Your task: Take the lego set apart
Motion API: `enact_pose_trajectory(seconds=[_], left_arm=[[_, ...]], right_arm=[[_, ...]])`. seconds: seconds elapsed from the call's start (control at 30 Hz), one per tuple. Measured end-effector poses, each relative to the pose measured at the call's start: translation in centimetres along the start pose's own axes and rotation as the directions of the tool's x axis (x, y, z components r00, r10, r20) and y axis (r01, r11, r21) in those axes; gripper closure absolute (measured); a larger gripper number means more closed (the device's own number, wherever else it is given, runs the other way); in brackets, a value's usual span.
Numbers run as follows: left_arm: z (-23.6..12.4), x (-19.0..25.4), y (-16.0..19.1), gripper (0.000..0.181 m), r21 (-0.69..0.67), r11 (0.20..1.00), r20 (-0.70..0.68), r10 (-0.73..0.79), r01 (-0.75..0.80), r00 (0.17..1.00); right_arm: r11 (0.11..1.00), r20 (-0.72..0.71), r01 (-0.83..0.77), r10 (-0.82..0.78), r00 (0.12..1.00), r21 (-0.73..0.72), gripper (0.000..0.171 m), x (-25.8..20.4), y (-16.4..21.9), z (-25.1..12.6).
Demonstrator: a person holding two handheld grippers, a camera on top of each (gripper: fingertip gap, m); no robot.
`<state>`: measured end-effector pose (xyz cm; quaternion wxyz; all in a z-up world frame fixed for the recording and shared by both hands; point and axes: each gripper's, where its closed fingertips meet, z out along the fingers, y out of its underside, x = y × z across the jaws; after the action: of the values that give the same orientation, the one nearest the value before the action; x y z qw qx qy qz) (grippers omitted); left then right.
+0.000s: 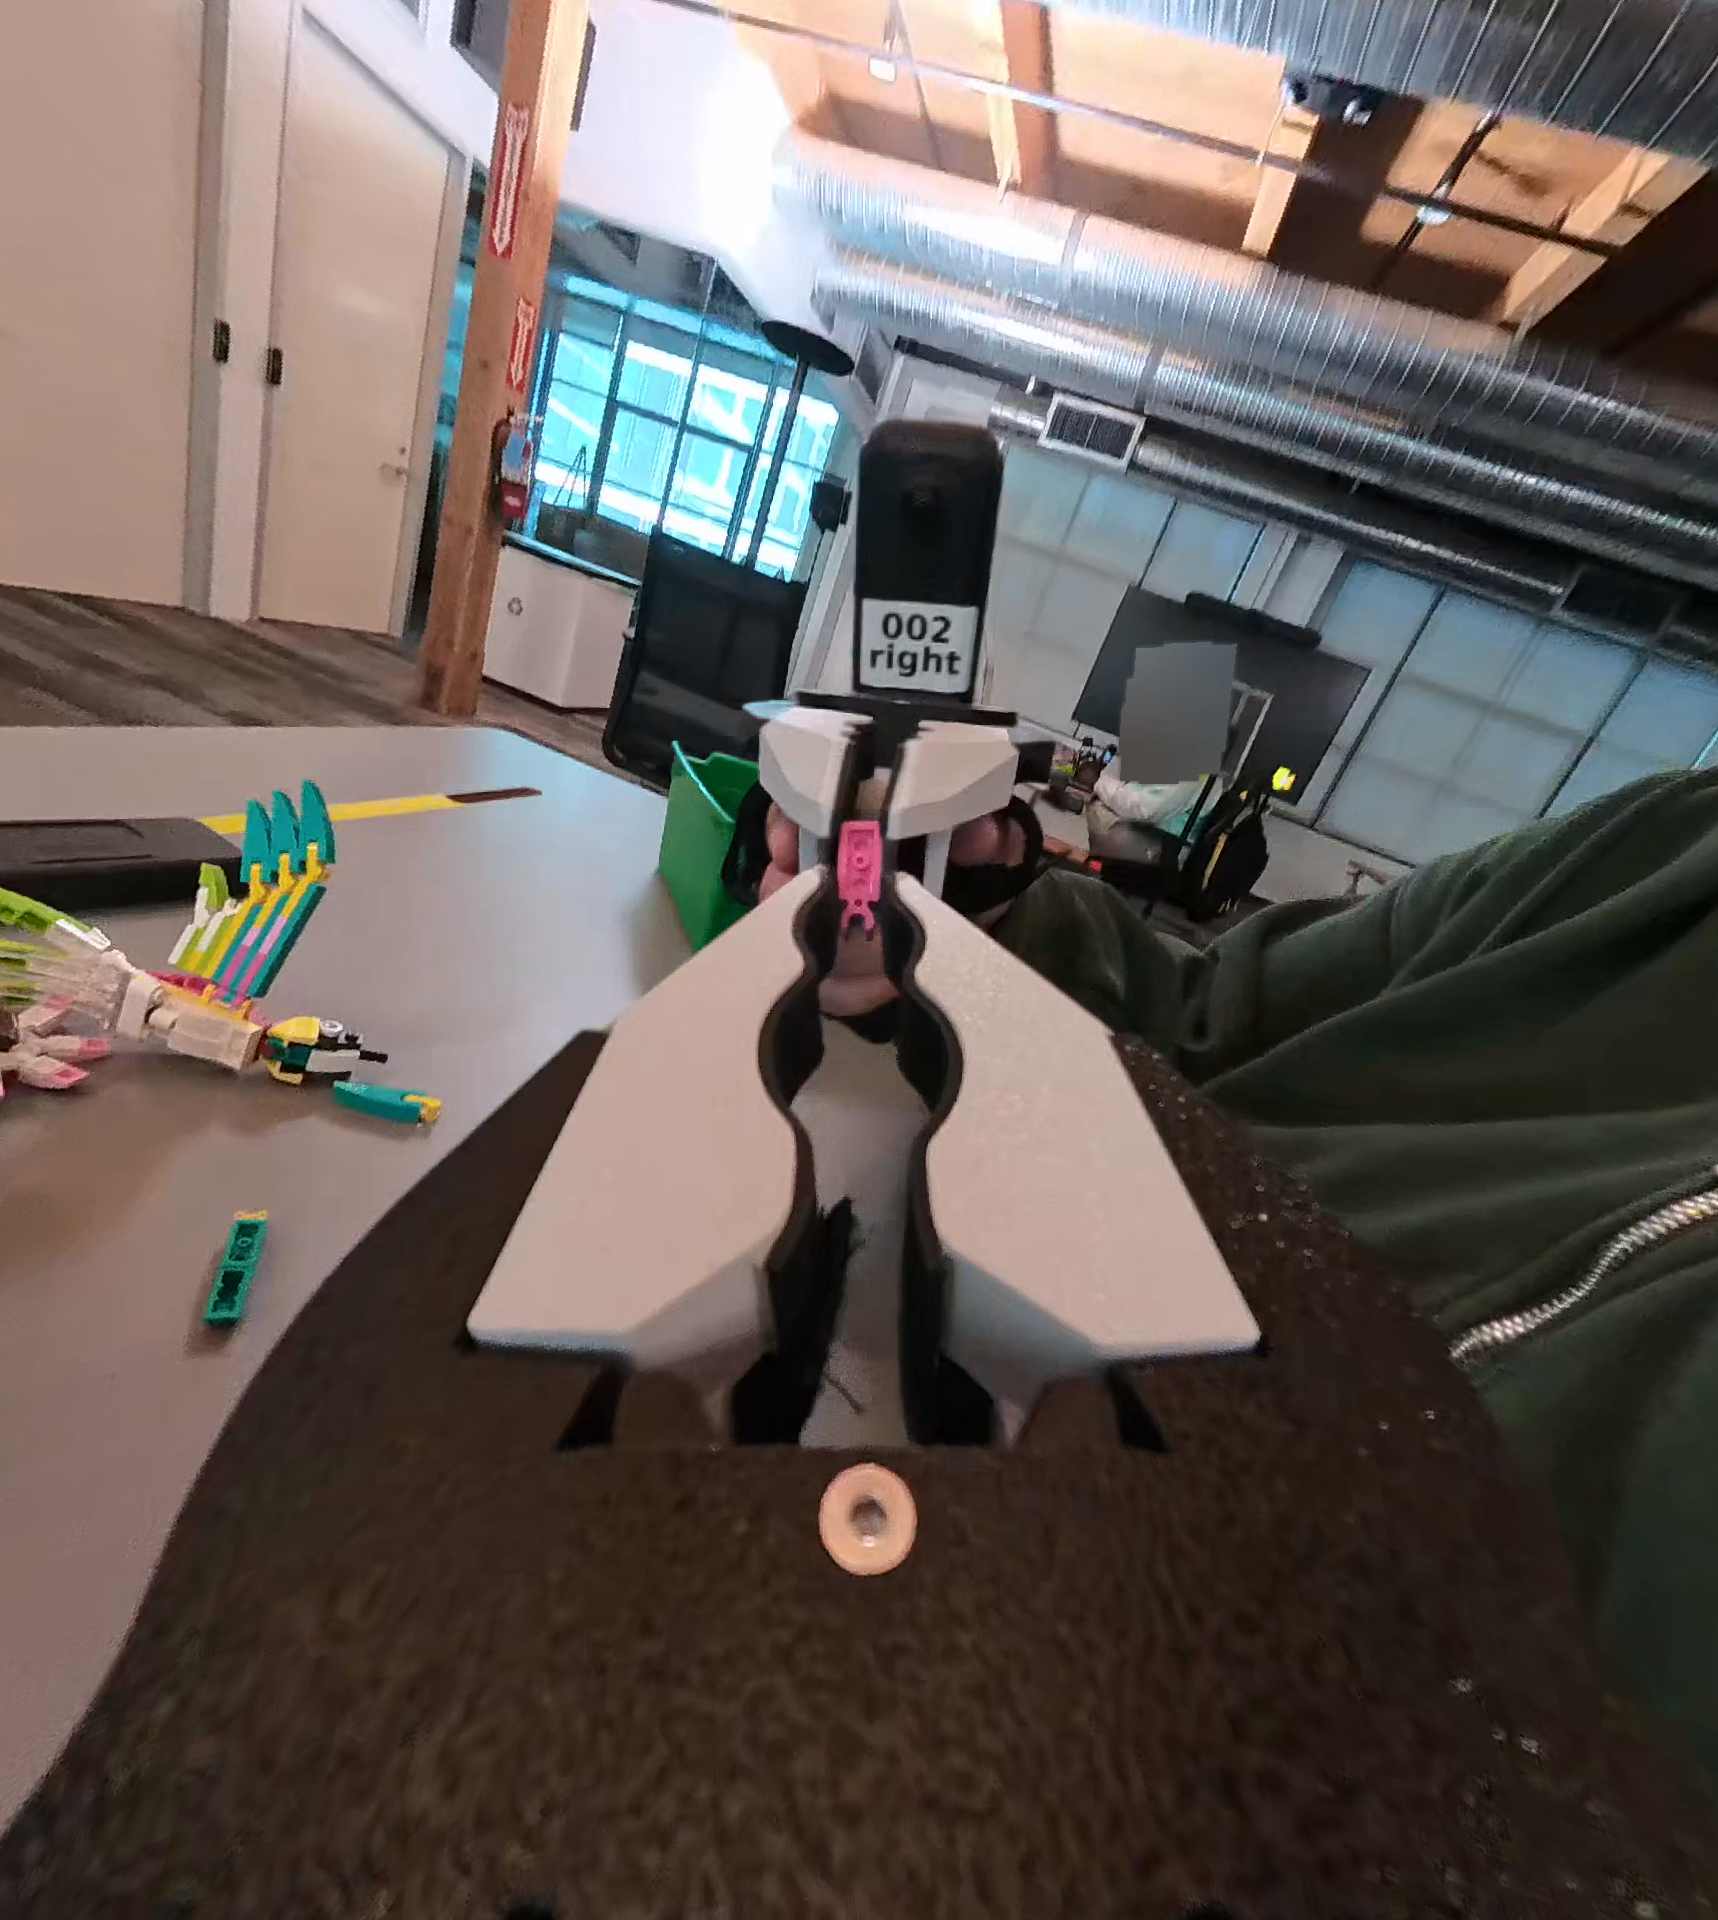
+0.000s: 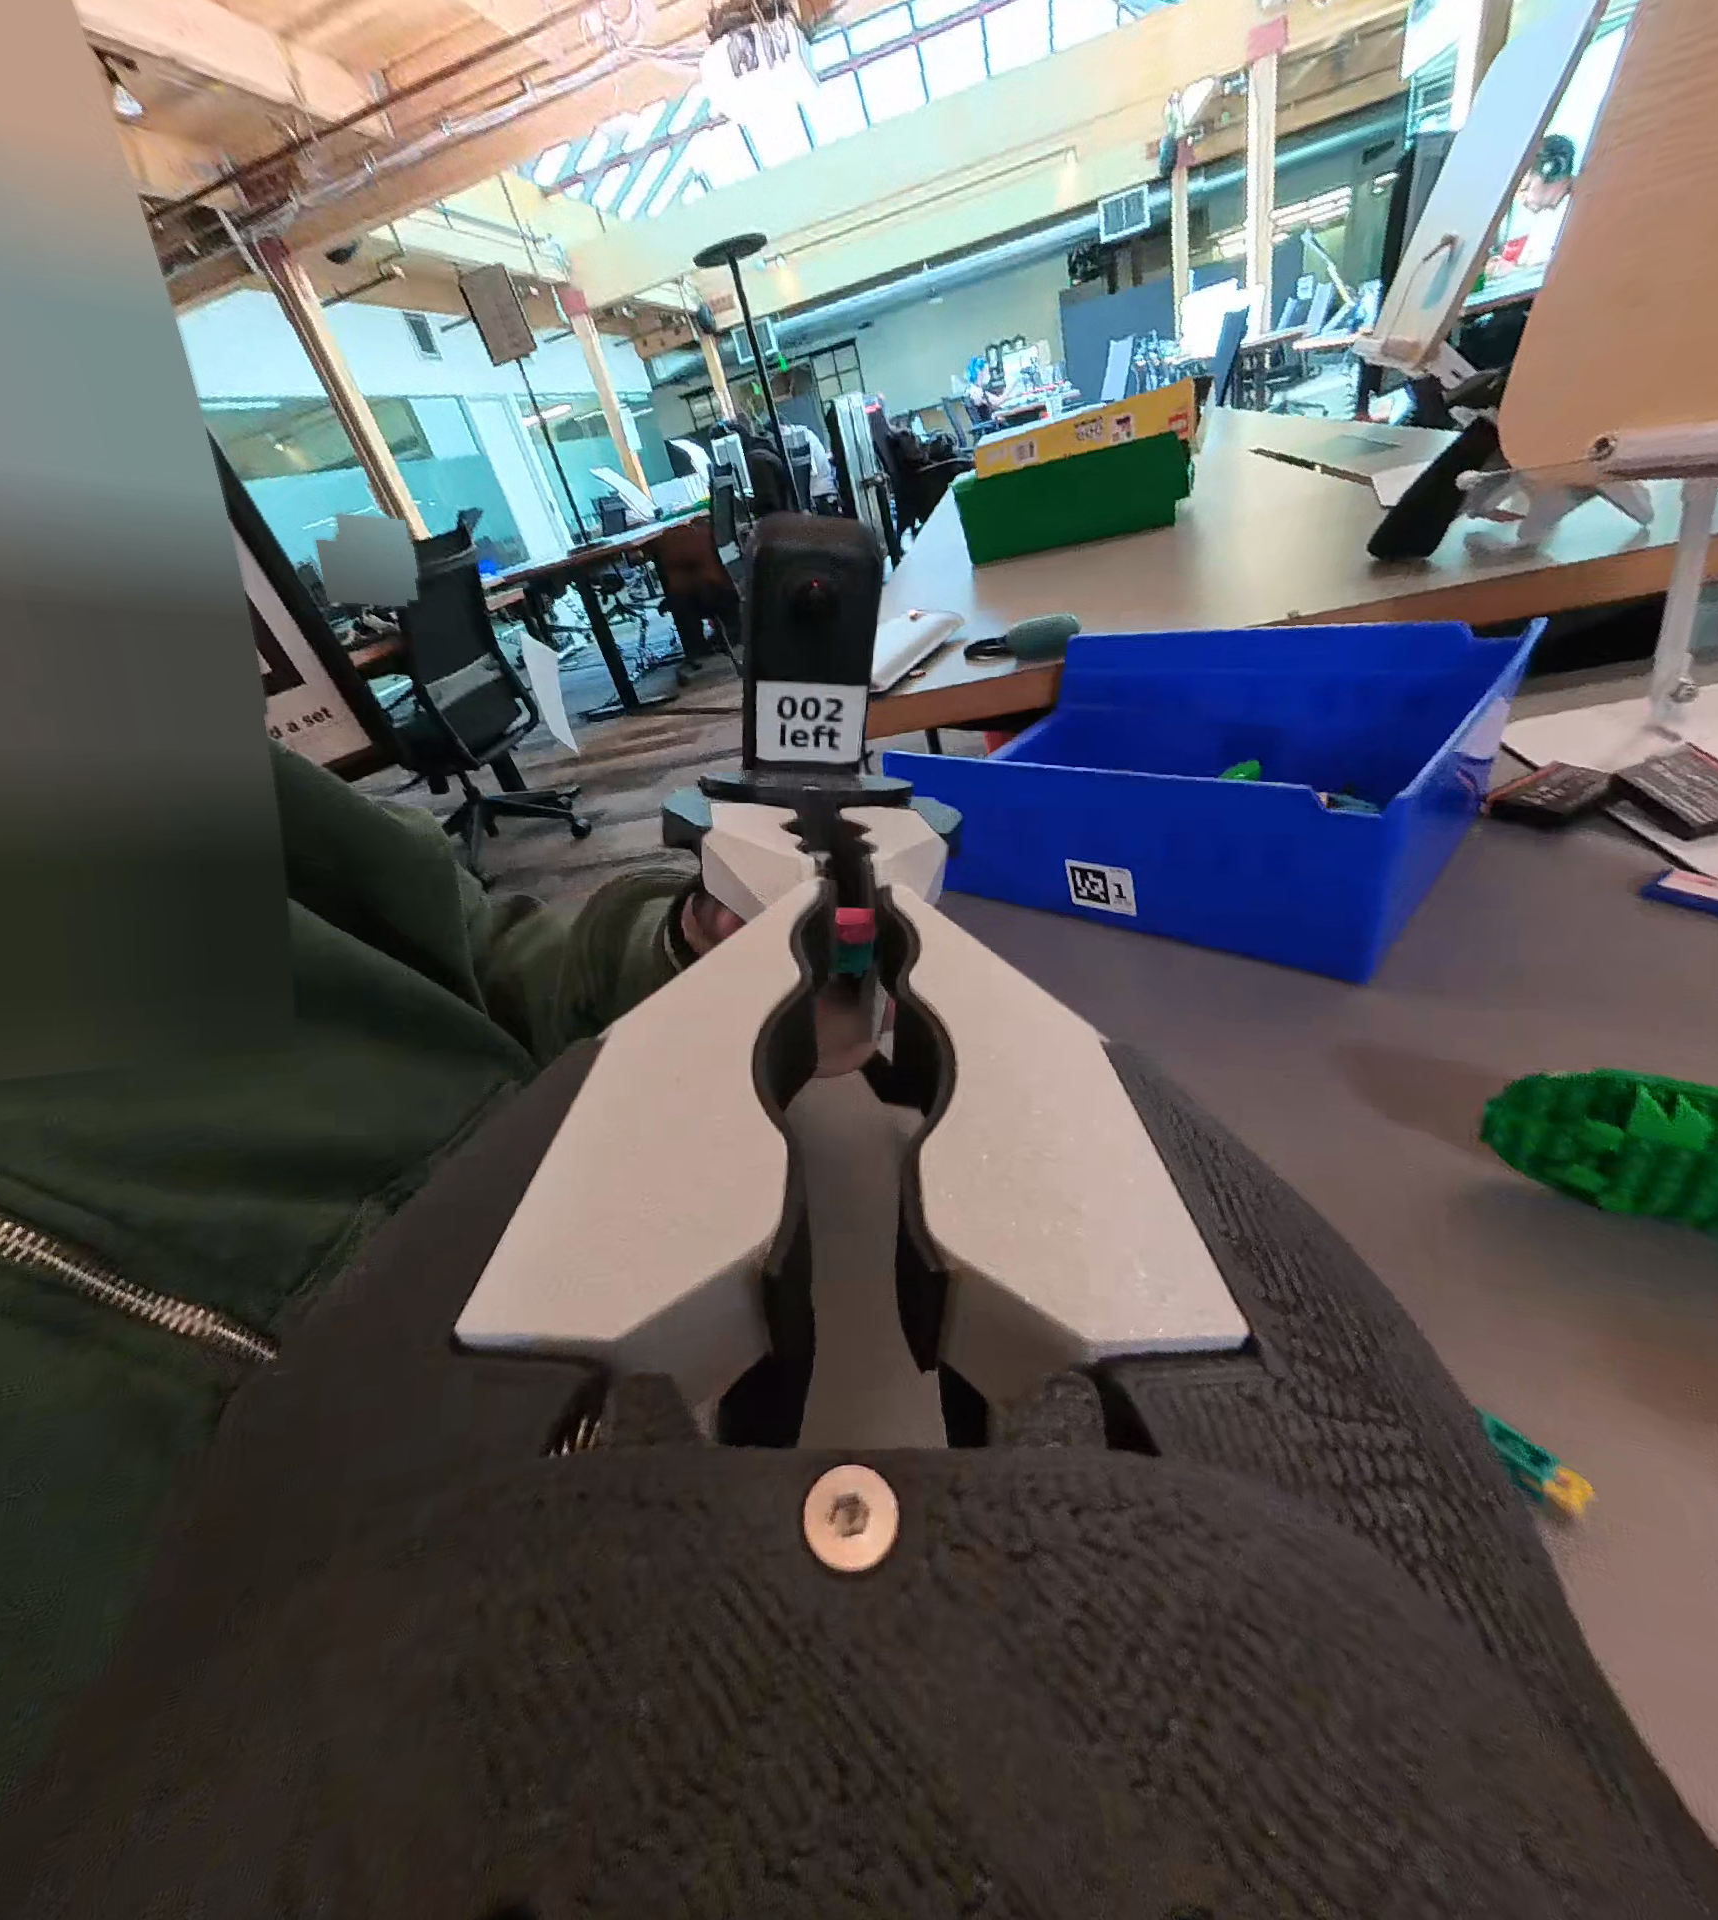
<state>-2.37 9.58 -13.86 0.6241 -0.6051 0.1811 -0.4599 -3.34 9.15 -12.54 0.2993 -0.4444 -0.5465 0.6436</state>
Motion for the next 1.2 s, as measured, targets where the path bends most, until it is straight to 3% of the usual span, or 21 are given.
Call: enact_pose_trajectory(seconds=[0.13, 0.2, 0.3, 0.4, 0.53, 0.73, 0.83, 1.0, 1.1, 1.17, 1.2], left_arm=[[1.1, -0.1, 1.8, 0.175, -0.079, 0.996, 0.003, -0.04, 0.04, 0.999], [1.6, 0.1, 3.4, 0.175, -0.159, 0.979, -0.033, -0.136, 0.129, 0.99], [2.1, 1.0, 6.0, 0.175, -0.294, 0.919, -0.101, -0.304, 0.263, 0.947], [2.3, 1.7, 7.7, 0.175, -0.393, 0.857, -0.128, -0.409, 0.332, 0.903], [2.4, 2.4, 9.5, 0.175, -0.501, 0.794, -0.136, -0.463, 0.343, 0.876], [2.3, 2.6, 10.9, 0.175, -0.57, 0.73, -0.136, -0.537, 0.378, 0.833], [2.3, 2.7, 10.8, 0.175, -0.57, 0.72, -0.146, -0.563, 0.396, 0.814], [2.1, 3.5, 11.3, 0.175, -0.609, 0.686, -0.16, -0.598, 0.398, 0.785], [2.6, 0.7, 10.2, 0.171, -0.488, 0.769, -0.093, -0.516, 0.413, 0.851], [2.8, -1.8, 9.4, 0.135, -0.397, 0.882, -0.015, -0.282, 0.253, 0.959], [2.7, -2.9, 9.0, 0.126, -0.367, 0.924, 0.029, -0.1, 0.104, 0.995]], right_arm=[[0.999, -0.055, 0.037, -0.038, 0.998, -0.018, 0.166, 0.3, 1.4, -1.6], [0.975, -0.095, 0.214, -0.22, 0.971, -0.063, 0.158, 0.4, 2.6, -2.6], [0.86, -0.035, 0.473, -0.488, 0.872, -0.19, 0.156, -1.0, 5.1, -4.0], [0.775, 0.067, 0.563, -0.57, 0.819, -0.287, 0.161, -2.1, 7.2, -5.0], [0.722, 0.152, 0.612, -0.598, 0.787, -0.324, 0.171, -3.1, 8.5, -5.5], [0.663, 0.214, 0.638, -0.608, 0.764, -0.393, 0.169, -3.1, 10.2, -5.7], [0.669, 0.208, 0.628, -0.6, 0.772, -0.397, 0.162, -2.9, 10.3, -5.8], [0.739, 0.258, 0.538, -0.472, 0.843, -0.405, 0.168, -3.7, 11.1, -6.1], [0.803, 0.096, 0.434, -0.435, 0.895, -0.408, 0.169, -1.4, 10.4, -6.0], [0.876, -0.075, 0.282, -0.336, 0.939, -0.392, 0.17, 1.2, 10.2, -6.3], [0.909, -0.151, 0.191, -0.262, 0.953, -0.37, 0.17, 2.4, 10.4, -6.5]])
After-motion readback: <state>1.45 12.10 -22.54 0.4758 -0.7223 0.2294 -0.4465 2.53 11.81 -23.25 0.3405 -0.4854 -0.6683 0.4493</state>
